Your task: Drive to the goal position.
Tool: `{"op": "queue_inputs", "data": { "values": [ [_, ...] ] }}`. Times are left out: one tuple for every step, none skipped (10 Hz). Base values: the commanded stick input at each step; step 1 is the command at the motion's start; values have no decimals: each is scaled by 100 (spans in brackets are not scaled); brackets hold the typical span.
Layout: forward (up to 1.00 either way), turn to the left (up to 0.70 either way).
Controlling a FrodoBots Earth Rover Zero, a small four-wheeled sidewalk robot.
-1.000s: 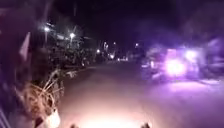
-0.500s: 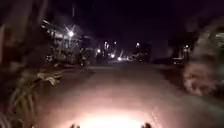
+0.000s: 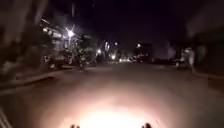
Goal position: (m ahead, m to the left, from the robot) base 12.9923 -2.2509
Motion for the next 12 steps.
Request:
{"op": "queue_inputs", "data": {
  "values": [
    [70, 0],
    [70, 0],
    [70, 0],
    [70, 0],
    [70, 0],
    [70, 0],
    [70, 0],
    [70, 0],
    [70, 0],
    [70, 0],
    [70, 0],
    [70, 0]
  ]
}}
